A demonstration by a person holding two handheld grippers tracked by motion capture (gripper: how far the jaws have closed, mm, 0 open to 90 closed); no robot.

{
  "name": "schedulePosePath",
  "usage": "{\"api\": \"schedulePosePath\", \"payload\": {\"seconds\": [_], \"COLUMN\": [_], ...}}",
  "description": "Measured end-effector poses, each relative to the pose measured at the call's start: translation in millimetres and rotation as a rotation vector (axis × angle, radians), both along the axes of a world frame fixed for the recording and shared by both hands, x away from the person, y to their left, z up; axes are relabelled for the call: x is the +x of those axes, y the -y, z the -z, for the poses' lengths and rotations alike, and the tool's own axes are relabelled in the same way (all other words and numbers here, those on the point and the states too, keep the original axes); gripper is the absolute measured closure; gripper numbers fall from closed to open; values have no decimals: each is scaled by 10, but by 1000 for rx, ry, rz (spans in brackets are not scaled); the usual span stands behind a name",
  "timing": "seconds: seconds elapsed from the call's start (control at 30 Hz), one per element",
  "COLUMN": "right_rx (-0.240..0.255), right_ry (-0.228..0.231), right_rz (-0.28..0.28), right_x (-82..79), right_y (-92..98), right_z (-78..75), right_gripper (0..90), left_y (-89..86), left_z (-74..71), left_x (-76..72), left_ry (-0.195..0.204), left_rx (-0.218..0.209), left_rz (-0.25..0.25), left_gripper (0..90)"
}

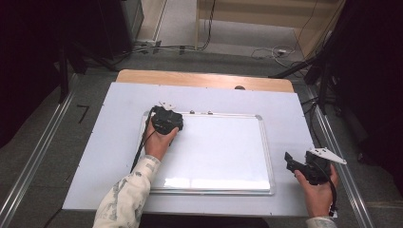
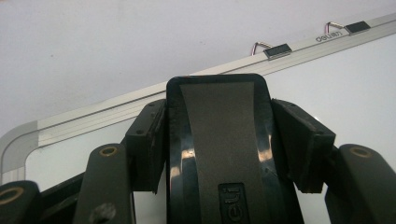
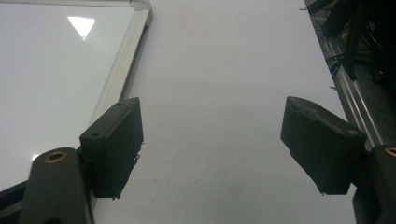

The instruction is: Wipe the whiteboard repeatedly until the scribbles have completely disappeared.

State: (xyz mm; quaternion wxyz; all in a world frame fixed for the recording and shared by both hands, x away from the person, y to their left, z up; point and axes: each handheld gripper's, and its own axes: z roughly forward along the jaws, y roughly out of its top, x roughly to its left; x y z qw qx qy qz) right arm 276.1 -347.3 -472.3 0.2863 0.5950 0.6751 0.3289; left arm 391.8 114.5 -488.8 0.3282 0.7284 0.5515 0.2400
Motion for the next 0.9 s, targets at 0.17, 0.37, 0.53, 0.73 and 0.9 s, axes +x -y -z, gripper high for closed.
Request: {"api": "schedulePosePath", "payload": {"seconds": [0.17, 0.37, 0.53, 0.73, 0.9], "right_rx": [-2, 2, 1, 2, 1], "right_ry": [1, 4, 3, 5, 6], "right_rz": [1, 2, 6, -3, -4], "right_x": [-2, -2, 10, 13, 16], "right_y": [-1, 0, -7, -25, -31], "right_z": [-2, -7, -5, -9, -9], "right_gripper": [195, 195, 195, 194, 194], "left_y": [-47, -129, -246, -425, -564], "left_z": [0, -45, -287, -470, -467], "left_x": [-10, -12, -72, -168, -212], "left_ry": [-3, -18, 43, 66, 65], "left_rx": [-6, -33, -88, -124, -124], "left_rz": [-14, -45, -74, -128, -164], "left_gripper": [402, 402, 402, 402, 402]}}
